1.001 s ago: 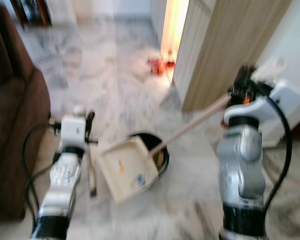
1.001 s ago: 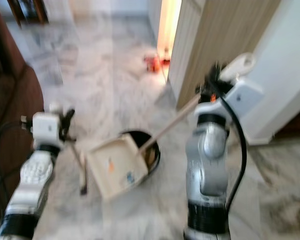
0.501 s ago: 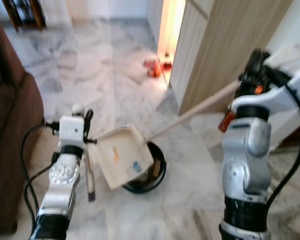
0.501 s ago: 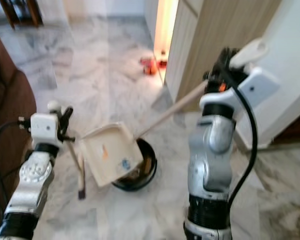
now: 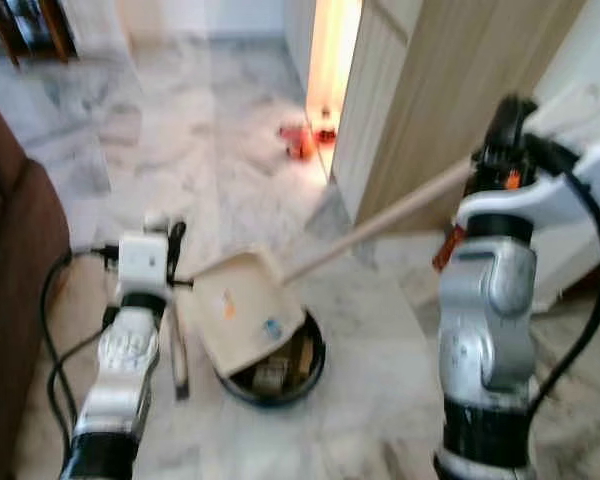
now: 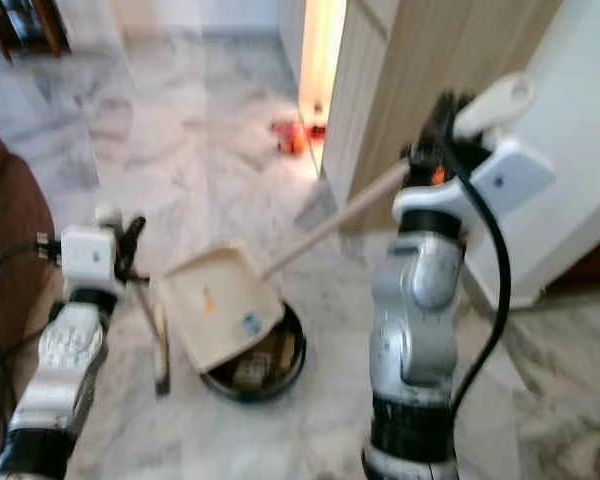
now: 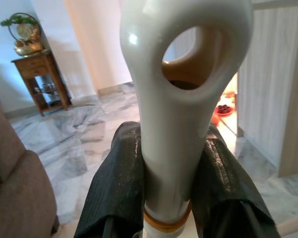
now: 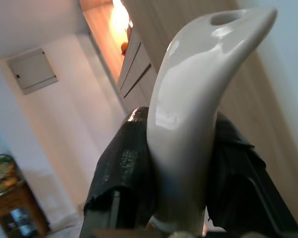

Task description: Sweep floor

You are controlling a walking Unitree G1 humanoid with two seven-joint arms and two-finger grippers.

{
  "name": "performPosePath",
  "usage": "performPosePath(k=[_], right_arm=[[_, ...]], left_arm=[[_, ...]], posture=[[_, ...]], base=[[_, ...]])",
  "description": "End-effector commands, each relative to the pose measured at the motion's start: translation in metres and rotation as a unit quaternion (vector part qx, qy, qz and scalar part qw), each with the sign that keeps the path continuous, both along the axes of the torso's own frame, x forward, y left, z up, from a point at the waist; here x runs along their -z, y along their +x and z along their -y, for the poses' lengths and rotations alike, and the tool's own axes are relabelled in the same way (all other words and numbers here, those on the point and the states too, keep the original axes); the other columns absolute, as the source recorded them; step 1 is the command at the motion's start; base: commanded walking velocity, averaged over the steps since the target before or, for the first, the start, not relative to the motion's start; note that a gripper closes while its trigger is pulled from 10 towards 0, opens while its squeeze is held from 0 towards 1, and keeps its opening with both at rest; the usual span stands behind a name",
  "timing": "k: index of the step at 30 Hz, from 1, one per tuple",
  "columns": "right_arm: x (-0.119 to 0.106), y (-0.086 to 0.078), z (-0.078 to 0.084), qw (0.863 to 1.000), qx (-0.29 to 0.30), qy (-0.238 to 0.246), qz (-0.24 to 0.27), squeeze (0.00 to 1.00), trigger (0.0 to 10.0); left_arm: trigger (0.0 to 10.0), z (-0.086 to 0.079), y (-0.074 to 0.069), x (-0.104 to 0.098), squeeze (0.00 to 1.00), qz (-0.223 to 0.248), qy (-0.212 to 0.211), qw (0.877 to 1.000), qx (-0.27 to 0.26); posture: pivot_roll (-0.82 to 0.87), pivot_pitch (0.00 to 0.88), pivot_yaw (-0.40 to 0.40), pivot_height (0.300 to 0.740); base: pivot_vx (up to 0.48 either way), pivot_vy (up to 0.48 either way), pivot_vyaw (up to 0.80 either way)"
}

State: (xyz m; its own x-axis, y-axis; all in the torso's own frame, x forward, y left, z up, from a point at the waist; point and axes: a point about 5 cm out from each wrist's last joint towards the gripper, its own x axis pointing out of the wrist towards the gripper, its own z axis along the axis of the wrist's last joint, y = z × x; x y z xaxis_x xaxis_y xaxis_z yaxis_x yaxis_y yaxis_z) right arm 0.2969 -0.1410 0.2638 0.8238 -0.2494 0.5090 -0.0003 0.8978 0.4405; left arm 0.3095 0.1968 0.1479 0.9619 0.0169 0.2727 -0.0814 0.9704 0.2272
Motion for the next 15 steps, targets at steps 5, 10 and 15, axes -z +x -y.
performPosePath(k=[5,10,15], right_arm=[[-0.005,-0.008,-0.007,1.0,-0.013,0.005,0.025,0.0,10.0],[-0.005,-0.012,-0.023,0.998,-0.045,-0.026,0.036,0.0,10.0],[-0.007,-0.016,-0.036,0.996,-0.068,-0.041,0.05,0.0,10.0]], left_arm=[[10.0,0.011,0.0,-0.009,0.0,0.026,-0.001,0.999,0.027],[10.0,0.01,-0.001,-0.009,0.0,0.026,0.0,0.999,0.027],[10.0,0.01,0.0,-0.01,0.0,0.029,-0.001,0.999,0.027]], posture=[[-0.02,0.105,-0.044,0.74],[-0.02,0.104,-0.044,0.74],[-0.02,0.1,-0.045,0.74]], base=[[0.0,0.0,0.0],[0.0,0.0,0.0],[0.0,0.0,0.0]])
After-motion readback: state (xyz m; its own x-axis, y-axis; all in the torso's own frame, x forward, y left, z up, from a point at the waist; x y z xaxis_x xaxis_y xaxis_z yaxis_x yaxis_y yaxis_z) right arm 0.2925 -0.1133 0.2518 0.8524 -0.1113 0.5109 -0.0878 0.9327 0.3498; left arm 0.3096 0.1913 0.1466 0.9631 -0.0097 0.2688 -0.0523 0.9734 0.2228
